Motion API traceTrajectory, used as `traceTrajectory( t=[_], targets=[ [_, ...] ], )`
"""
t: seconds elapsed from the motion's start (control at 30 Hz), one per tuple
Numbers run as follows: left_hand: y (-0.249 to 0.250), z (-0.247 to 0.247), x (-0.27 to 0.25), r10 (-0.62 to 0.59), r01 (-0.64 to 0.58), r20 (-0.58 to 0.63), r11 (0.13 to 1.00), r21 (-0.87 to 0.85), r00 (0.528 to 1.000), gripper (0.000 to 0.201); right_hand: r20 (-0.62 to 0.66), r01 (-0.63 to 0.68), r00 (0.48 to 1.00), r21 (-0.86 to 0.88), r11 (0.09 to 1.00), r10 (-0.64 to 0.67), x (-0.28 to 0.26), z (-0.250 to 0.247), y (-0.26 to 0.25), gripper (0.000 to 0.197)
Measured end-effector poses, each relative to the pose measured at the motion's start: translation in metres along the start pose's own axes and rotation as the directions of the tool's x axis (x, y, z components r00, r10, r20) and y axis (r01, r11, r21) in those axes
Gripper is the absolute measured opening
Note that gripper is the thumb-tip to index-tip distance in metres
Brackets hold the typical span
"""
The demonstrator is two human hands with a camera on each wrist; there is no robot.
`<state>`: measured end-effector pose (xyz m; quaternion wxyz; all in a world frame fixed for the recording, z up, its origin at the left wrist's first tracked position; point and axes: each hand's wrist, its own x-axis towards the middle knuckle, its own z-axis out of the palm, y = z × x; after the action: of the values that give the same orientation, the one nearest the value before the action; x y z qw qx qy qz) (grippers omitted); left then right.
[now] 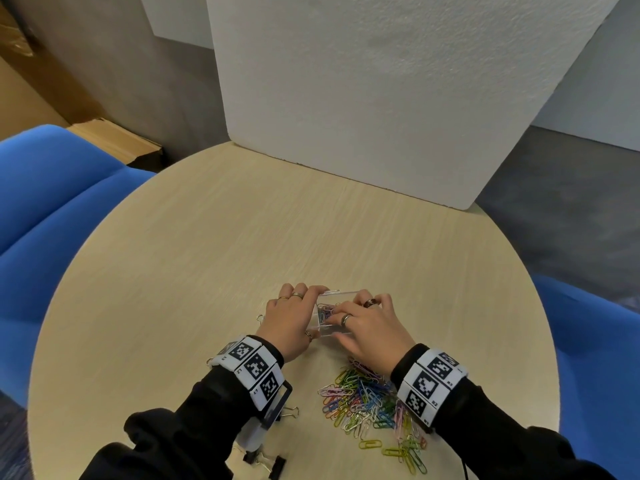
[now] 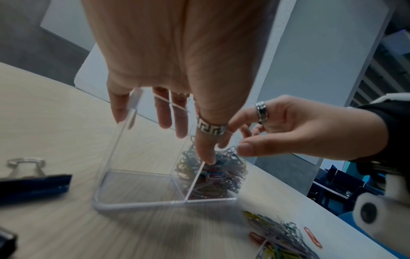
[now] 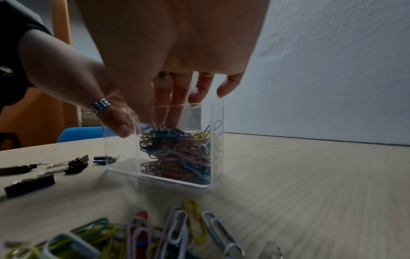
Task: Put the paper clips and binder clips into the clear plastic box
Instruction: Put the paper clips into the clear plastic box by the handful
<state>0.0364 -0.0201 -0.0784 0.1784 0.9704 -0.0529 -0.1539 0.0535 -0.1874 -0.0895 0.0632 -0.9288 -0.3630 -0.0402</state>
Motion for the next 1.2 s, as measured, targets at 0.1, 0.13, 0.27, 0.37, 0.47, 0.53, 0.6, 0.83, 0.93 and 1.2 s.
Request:
traceTrajectory(
  t=[0.1, 0.13, 0.27, 0.37, 0.47, 0.53, 0.6, 0.83, 0.93, 1.2],
  targets=[
    [0.000, 0.000, 0.000, 0.003, -0.003, -0.005, 1.000, -0.007, 1.000, 0.068, 0.009, -0.017, 1.000, 0.002, 1.000, 0.016, 0.002, 0.001, 0.002, 0.023],
    [0.000, 0.000, 0.000, 0.002, -0.002, -0.003, 1.000, -0.007, 1.000, 0.069, 0.023, -0.017, 1.000, -0.012, 1.000, 0.018, 0.003, 0.001, 0.000, 0.026],
    [0.001, -0.001, 0.000, -0.001, 0.001, -0.003, 1.000, -0.003, 1.000, 0.070, 0.038, -0.025, 0.999, -0.068, 0.997, 0.027, 0.001, 0.002, -0.001, 0.037],
    [0.000, -0.001, 0.000, 0.004, -0.004, -0.007, 1.000, -0.014, 1.000, 0.069, 0.036, -0.064, 0.997, -0.049, 0.997, 0.065, -0.001, -0.004, 0.006, 0.040],
    [0.000, 0.000, 0.000, 0.004, -0.004, -0.009, 1.000, -0.009, 1.000, 0.070, 0.113, -0.085, 0.989, -0.065, 0.994, 0.092, 0.000, -0.007, 0.003, 0.046],
    [0.000, 0.000, 0.001, 0.002, -0.002, -0.001, 1.000, 0.006, 1.000, 0.070, 0.172, -0.085, 0.981, -0.037, 0.996, 0.090, -0.001, -0.009, 0.000, 0.050],
    [0.000, 0.000, 0.002, 0.005, -0.005, 0.002, 1.000, 0.009, 1.000, 0.070, 0.192, -0.108, 0.977, 0.053, 0.993, 0.096, 0.000, -0.013, 0.005, 0.058],
    [0.003, -0.006, 0.007, -0.039, 0.038, -0.024, 0.999, -0.032, 0.999, 0.077, 0.057, -0.339, 0.935, 0.427, 0.838, 0.349, -0.015, -0.035, 0.032, 0.023],
    [0.005, -0.007, -0.008, 0.036, -0.038, -0.175, 0.999, -0.006, 0.984, 0.077, 0.324, -0.449, 0.886, 0.415, 0.791, 0.333, -0.037, -0.043, 0.046, 0.017],
    [0.027, 0.026, -0.064, 0.137, -0.050, 0.456, 0.979, -0.198, 0.879, 0.018, 0.865, -0.613, 0.493, 0.274, 0.741, 0.088, -0.128, -0.029, 0.037, 0.083]
  ],
)
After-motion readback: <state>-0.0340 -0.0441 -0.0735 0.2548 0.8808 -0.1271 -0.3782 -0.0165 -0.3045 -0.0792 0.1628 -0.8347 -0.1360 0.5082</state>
